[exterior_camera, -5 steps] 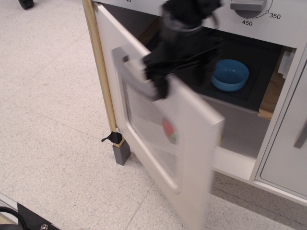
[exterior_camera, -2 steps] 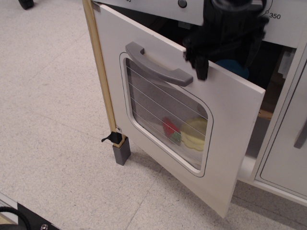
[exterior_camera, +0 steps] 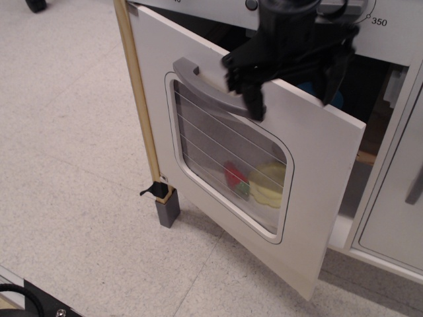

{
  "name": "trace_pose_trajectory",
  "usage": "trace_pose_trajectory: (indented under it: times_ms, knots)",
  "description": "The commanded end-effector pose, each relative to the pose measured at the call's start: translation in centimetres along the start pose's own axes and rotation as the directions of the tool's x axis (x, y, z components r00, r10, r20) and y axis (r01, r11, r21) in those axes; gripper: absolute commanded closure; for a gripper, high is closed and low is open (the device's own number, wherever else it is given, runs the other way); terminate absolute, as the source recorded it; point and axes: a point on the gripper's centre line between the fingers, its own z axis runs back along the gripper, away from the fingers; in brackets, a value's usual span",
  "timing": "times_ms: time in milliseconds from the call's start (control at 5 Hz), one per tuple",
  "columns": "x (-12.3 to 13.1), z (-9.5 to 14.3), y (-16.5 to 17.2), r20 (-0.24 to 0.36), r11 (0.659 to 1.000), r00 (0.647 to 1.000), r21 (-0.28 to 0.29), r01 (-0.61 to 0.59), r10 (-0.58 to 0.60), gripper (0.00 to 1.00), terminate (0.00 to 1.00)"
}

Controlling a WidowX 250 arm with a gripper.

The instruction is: Close oven

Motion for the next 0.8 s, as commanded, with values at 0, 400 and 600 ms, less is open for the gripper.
trace_pose_trajectory:
  times_ms: [0, 400, 600]
  knots:
    - [-0.3, -4.1, 3.6, -0.034, 0.973, 0.974, 0.035, 0.227, -0.226, 0.0, 0.0]
    - [0.6, -8.1, 2.1, 0.012, 0.956, 0.956, -0.005, 0.292, -0.292, 0.0, 0.0]
    - [1.4, -8.5, 0.5, 0.034, 0.945, 0.946, -0.044, 0.324, -0.323, 0.0, 0.0]
